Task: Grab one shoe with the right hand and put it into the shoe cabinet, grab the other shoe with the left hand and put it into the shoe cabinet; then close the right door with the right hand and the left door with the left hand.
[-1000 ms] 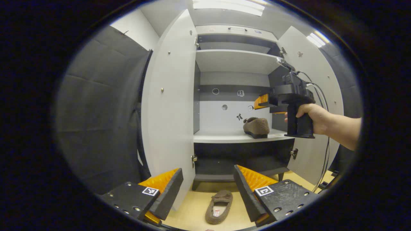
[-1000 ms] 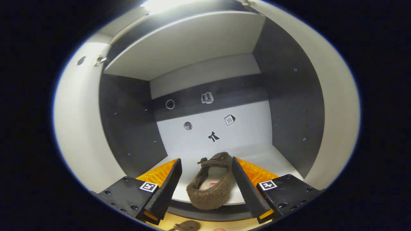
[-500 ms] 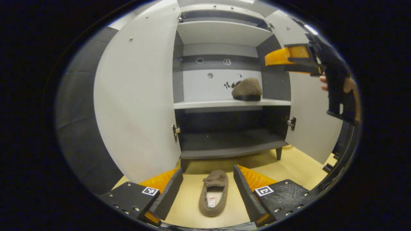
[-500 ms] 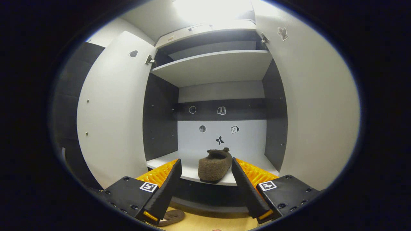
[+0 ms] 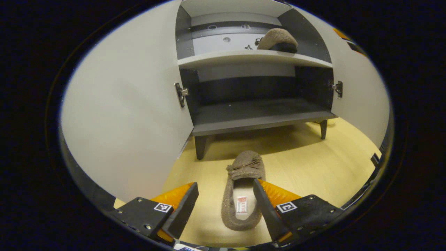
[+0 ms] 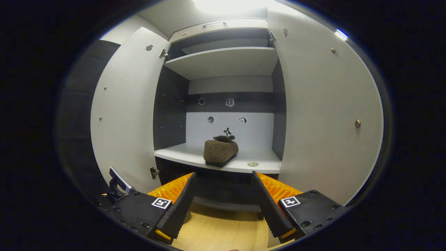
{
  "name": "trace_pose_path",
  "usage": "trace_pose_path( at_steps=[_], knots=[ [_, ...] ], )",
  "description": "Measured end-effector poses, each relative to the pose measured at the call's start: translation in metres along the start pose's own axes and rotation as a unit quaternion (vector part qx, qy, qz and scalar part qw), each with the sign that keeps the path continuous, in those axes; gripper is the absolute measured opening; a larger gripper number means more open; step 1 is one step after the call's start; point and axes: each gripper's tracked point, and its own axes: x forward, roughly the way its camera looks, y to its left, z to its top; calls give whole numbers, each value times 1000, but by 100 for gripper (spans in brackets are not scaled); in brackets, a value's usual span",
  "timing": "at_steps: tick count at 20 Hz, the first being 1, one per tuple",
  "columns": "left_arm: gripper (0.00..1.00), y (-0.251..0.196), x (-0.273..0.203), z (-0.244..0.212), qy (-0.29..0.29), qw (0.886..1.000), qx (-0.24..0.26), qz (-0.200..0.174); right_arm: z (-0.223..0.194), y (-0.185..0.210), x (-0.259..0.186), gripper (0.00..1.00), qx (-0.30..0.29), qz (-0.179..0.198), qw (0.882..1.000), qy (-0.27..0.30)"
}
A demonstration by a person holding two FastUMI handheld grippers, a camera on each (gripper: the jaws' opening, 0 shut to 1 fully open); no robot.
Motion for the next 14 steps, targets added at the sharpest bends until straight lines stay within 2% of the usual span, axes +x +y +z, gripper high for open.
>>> trace_pose_path(
  at_steps=[1, 2, 3, 4, 6, 10, 11, 13, 14],
  knots=[
    [96, 1, 9, -8, 20, 1000, 6, 3, -5, 0, -1, 98, 3, -1, 1000, 8],
    [88, 1, 15, -14, 36, 999, 13, 4, -9, 1, -2, 98, 3, 0, 1000, 15],
    [88, 1, 23, -23, 50, 999, 18, 4, -10, 2, -3, 98, 1, 0, 1000, 19],
    [95, 1, 26, -27, 58, 998, 22, 4, -11, 3, -4, 98, -2, 1, 1000, 21],
    [87, 2, 38, -31, 71, 997, 22, 4, -14, 7, -4, 98, -4, 6, 1000, 25],
    [44, 4, 49, -57, 117, 993, 7, 8, -20, 16, -4, 98, -3, 21, 999, 36],
    [42, 0, 54, -58, 109, 994, -10, -4, -22, 17, -4, 98, -4, 24, 999, 38],
    [31, -3, 56, -58, 105, 994, -39, -7, -30, 18, -3, 98, -12, 28, 998, 49],
    [16, -2, 56, -56, 101, 994, -41, -6, -35, 17, -2, 98, -15, 29, 998, 56]
  ],
)
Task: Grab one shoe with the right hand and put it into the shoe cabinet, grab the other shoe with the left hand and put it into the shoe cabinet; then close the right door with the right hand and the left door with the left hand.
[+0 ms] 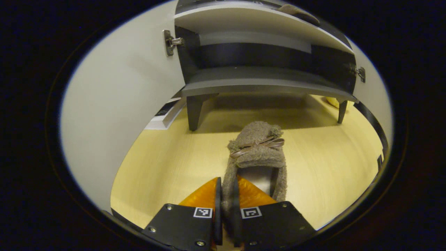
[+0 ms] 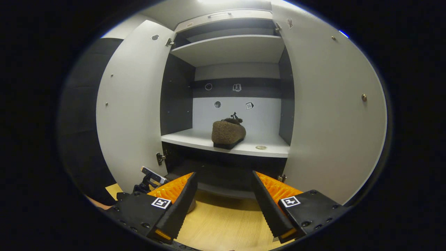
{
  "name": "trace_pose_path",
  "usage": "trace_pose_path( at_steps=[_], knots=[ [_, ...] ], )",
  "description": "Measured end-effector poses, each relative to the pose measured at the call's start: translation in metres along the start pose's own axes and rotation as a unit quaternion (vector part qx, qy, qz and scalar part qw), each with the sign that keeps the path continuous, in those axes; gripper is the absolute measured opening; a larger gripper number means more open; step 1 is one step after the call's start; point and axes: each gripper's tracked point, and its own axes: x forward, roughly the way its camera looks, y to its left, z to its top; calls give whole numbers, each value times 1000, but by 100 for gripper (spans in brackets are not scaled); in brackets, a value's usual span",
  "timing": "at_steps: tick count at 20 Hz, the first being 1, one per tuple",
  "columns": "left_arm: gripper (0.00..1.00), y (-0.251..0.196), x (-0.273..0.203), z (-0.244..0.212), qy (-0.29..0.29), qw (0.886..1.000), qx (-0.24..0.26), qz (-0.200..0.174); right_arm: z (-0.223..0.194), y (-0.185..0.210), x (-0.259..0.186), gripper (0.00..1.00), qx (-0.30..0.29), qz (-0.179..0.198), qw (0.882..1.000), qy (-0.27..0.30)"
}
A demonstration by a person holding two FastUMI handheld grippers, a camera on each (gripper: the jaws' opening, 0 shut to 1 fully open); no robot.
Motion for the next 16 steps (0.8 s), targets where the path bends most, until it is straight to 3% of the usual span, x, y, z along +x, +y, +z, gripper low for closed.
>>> trace_pose_path(
  at_steps=[1, 3, 7, 11, 16],
  knots=[
    [17, 0, 0, 1, 1, 1000, 1, 3, -3, 1, 0, 98, 0, 3, 1000, 5],
    [2, -4, -5, 6, -3, 1000, -1, 3, -4, -1, -2, 99, -2, 3, 1000, 5],
    [1, -5, -23, 21, -22, 999, -29, 4, -2, -6, -7, 98, -9, 0, 1000, -2],
    [1, -14, -63, 45, -63, 998, -26, -3, -1, -9, -12, 98, -4, 1, 1000, -6],
    [1, -23, -120, 107, -131, 991, -27, -18, -2, -11, -19, 98, -15, -3, 1000, -15]
  ],
)
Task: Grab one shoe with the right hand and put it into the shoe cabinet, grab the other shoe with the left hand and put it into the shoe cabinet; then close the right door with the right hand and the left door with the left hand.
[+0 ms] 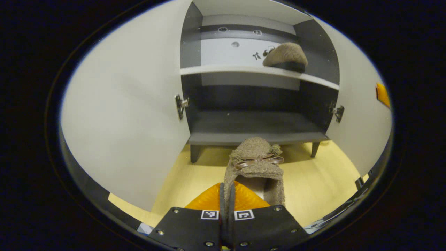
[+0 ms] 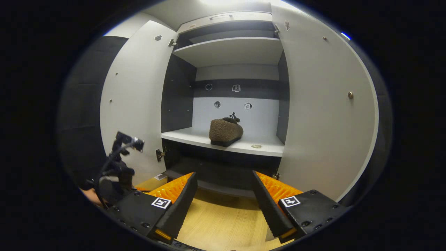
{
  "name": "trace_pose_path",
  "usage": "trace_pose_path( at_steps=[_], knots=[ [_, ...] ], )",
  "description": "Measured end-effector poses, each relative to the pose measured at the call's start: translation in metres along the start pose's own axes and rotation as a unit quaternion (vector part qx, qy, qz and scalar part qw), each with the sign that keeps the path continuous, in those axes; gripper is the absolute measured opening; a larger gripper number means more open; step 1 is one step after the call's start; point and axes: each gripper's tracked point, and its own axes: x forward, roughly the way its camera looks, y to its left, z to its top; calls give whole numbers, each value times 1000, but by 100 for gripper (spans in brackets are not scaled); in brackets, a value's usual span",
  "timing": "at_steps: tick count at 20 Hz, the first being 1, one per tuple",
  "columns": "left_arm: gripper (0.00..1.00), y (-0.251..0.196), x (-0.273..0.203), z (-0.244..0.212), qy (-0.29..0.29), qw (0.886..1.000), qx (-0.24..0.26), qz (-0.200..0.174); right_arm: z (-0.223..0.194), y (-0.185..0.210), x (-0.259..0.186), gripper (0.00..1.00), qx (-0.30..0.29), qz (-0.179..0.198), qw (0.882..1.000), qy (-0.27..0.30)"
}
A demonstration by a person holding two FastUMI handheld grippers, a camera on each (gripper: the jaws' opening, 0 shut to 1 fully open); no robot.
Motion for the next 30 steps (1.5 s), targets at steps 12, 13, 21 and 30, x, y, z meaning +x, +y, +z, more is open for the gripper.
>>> trace_pose_path(
  at_steps=[12, 13, 21, 30],
  knots=[
    [1, -8, -63, 193, -174, 984, -40, -17, -10, 1, -18, 98, 17, -15, 1000, 7],
    [1, -4, -57, 204, -181, 983, -41, -13, -10, 1, -18, 98, 16, -17, 1000, 9],
    [1, 6, 0, 287, -217, 975, -40, 4, -25, -4, -30, 99, 33, -38, 998, 24],
    [8, 2, 108, 329, -158, 986, -46, 10, -40, -10, -29, 98, 38, -55, 997, 47]
  ],
)
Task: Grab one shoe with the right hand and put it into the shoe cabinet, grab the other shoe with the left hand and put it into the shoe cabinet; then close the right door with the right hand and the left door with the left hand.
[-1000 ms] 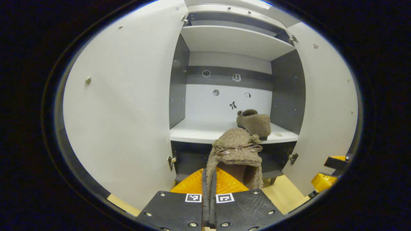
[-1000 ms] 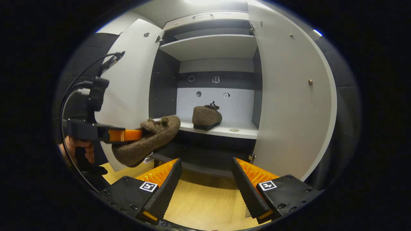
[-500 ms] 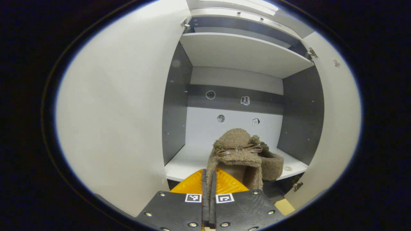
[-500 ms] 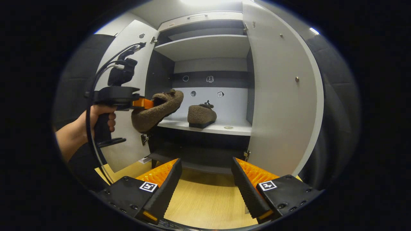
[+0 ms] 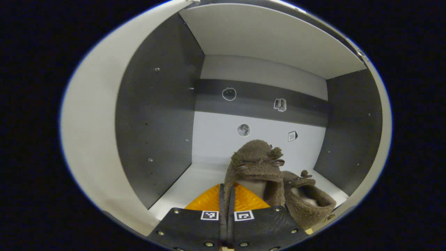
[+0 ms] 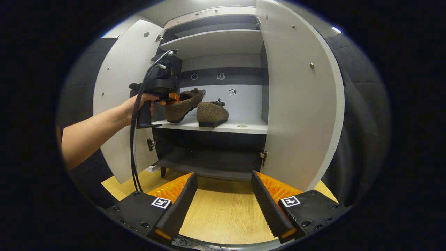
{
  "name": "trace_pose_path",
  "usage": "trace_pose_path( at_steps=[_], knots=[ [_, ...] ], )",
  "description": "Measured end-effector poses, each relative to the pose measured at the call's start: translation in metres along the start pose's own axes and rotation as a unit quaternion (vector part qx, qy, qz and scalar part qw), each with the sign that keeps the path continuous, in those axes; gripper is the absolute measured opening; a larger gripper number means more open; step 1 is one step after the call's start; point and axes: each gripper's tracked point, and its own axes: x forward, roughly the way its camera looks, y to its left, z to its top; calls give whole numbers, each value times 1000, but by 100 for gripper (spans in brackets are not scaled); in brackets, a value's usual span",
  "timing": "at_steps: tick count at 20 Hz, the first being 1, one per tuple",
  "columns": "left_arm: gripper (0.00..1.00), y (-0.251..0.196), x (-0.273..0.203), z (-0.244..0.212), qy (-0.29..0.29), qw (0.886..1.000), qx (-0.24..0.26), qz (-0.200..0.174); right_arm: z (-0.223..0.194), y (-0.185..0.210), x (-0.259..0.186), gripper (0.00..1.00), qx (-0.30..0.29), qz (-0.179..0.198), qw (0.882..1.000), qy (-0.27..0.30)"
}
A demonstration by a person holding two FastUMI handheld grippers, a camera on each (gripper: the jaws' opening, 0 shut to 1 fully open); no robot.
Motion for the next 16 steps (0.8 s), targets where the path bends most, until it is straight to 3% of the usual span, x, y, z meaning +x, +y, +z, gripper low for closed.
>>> trace_pose_path(
  at_steps=[3, 5, 7, 10, 16],
  knots=[
    [7, 5, 18, -11, 32, 999, 32, 28, 2, -1, 1, 99, -7, 1, 1000, 0],
    [3, -3, 20, -8, 25, 999, 42, 18, 4, -4, -3, 99, -9, 0, 1000, -2],
    [19, -25, 14, 5, 1, 999, 35, -24, 5, -4, -7, 98, -5, 6, 1000, -4],
    [98, -26, -13, 26, -41, 998, 51, -20, 12, -3, -16, 98, 0, 19, 1000, -13],
    [100, -33, -101, 42, -90, 992, 82, -12, 32, -7, -44, 98, -3, 35, 999, -40]
  ],
)
